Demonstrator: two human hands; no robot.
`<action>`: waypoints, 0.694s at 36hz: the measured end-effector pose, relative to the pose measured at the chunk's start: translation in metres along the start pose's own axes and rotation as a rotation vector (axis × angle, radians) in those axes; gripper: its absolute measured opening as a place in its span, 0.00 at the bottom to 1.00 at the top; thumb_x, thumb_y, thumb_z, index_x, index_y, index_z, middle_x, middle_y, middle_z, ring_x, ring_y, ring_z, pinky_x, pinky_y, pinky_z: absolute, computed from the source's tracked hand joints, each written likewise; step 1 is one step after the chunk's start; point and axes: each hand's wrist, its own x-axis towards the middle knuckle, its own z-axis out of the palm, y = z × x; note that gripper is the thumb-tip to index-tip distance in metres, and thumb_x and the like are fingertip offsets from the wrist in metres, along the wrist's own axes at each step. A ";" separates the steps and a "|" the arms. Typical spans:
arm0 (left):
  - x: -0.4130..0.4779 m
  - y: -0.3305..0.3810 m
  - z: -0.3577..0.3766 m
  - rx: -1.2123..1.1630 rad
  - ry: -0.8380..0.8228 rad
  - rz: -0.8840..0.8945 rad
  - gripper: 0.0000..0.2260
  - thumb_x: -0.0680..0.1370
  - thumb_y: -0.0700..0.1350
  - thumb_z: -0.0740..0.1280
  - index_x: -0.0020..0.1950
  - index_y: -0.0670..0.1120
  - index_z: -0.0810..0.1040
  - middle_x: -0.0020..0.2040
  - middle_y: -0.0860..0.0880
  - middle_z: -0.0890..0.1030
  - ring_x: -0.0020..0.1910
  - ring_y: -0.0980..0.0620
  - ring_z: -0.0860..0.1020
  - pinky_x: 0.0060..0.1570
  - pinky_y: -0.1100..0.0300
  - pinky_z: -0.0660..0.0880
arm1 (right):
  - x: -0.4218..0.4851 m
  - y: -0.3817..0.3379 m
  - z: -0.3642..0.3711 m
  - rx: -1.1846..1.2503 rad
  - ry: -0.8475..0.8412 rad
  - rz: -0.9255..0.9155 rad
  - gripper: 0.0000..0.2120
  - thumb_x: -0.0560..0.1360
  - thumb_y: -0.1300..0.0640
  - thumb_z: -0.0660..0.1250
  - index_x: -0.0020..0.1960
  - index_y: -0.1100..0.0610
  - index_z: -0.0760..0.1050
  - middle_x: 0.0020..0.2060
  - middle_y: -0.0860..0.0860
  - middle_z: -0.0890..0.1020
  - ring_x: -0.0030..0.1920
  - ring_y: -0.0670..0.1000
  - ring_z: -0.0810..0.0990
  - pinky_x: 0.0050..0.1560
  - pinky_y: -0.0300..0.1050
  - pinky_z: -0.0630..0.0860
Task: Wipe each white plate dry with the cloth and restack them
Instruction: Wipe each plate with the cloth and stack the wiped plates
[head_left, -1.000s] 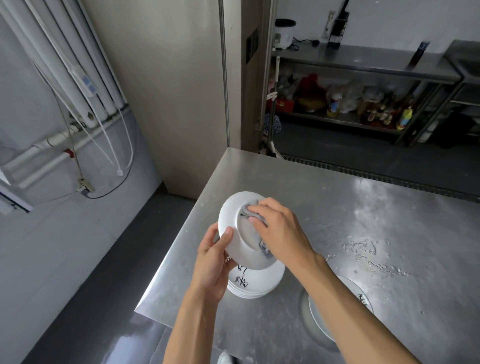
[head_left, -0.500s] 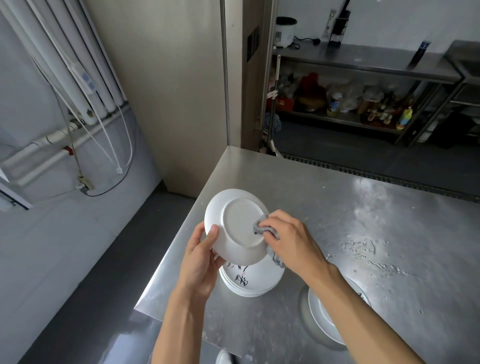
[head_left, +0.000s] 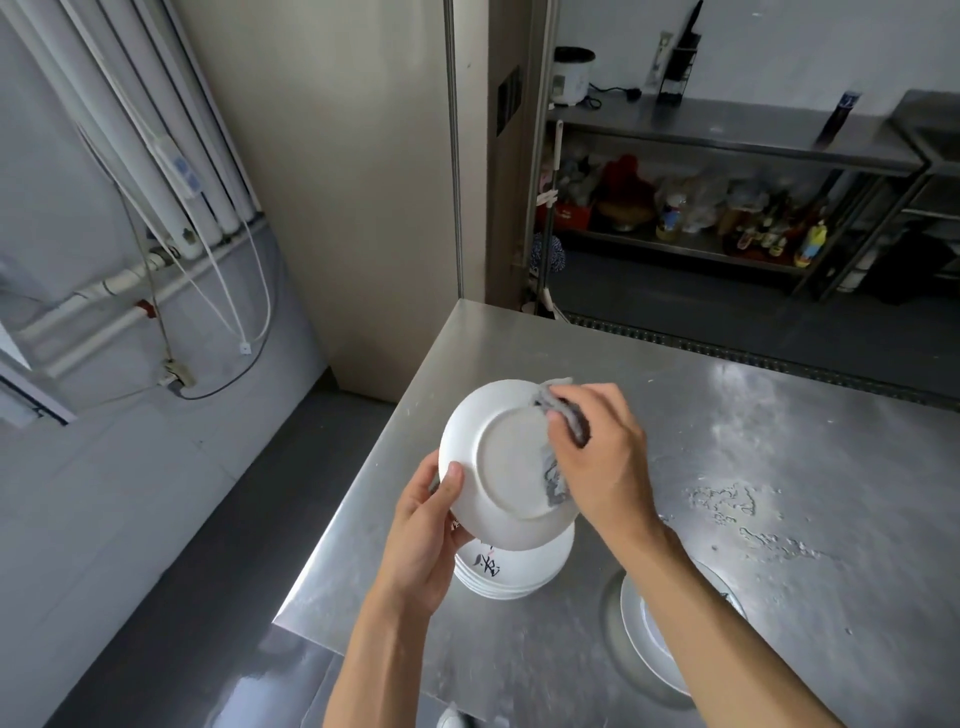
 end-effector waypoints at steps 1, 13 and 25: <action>-0.001 -0.001 -0.002 0.009 -0.004 0.001 0.17 0.78 0.54 0.71 0.66 0.54 0.82 0.61 0.46 0.85 0.55 0.50 0.83 0.49 0.55 0.82 | 0.001 0.002 -0.004 0.001 0.029 0.018 0.13 0.77 0.62 0.70 0.59 0.51 0.81 0.52 0.48 0.77 0.50 0.43 0.79 0.53 0.38 0.76; -0.012 0.001 -0.002 0.196 -0.077 0.032 0.18 0.81 0.57 0.67 0.69 0.56 0.81 0.62 0.46 0.85 0.57 0.48 0.84 0.51 0.53 0.82 | 0.006 0.005 -0.007 -0.140 -0.180 0.089 0.12 0.80 0.59 0.66 0.62 0.51 0.81 0.52 0.44 0.75 0.49 0.40 0.75 0.52 0.26 0.67; -0.011 0.002 0.017 0.169 -0.033 0.119 0.15 0.84 0.53 0.65 0.67 0.52 0.82 0.58 0.42 0.86 0.55 0.46 0.86 0.47 0.57 0.82 | -0.009 -0.034 0.020 -0.060 -0.392 -0.123 0.13 0.80 0.61 0.64 0.61 0.50 0.81 0.56 0.45 0.74 0.52 0.45 0.77 0.56 0.38 0.74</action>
